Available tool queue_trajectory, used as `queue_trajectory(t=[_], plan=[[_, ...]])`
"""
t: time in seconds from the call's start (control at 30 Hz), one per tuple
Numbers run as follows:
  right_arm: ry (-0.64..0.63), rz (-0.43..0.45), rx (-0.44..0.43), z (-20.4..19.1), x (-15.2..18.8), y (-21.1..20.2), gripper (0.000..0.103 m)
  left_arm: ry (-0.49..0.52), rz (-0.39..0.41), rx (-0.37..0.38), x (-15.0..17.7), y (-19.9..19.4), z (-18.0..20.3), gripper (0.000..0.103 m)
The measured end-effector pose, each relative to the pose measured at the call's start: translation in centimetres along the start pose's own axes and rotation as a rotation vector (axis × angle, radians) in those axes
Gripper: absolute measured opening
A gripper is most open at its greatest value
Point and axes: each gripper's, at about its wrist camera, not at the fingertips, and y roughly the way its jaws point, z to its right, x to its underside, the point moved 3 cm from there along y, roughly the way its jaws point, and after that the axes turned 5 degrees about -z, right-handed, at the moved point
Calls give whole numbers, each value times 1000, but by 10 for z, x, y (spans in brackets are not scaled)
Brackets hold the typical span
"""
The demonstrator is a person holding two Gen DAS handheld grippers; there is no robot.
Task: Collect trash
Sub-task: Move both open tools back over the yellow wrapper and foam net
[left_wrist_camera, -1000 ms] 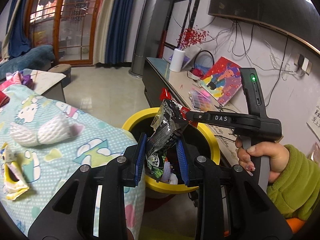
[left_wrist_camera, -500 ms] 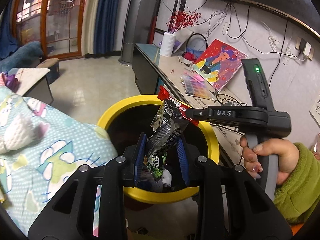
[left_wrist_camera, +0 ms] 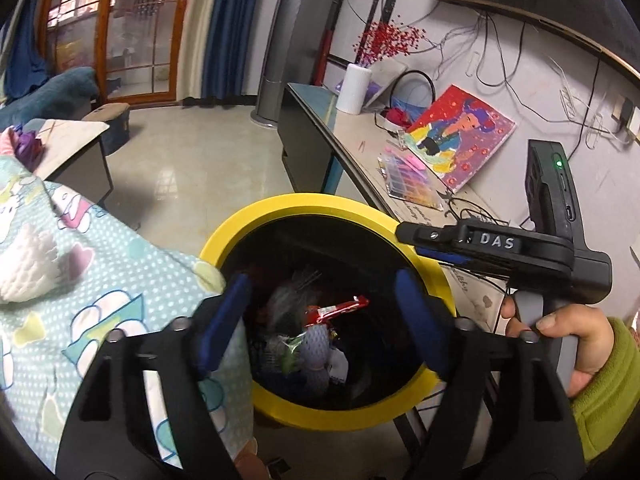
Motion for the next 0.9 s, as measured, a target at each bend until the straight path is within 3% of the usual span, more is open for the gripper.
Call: queue_trajectory(t=[0.1, 0.2, 0.9], plan=[[-7, 24, -10, -4, -2, -5, 47, -15, 15, -7, 1, -6, -7, 90], [-28, 46, -23, -12, -3, -10, 47, -34, 31, -10, 0, -14, -13, 92], [-265, 86, -93, -99, 16, -17, 60, -116, 180, -235, 14, -91, -67, 92]])
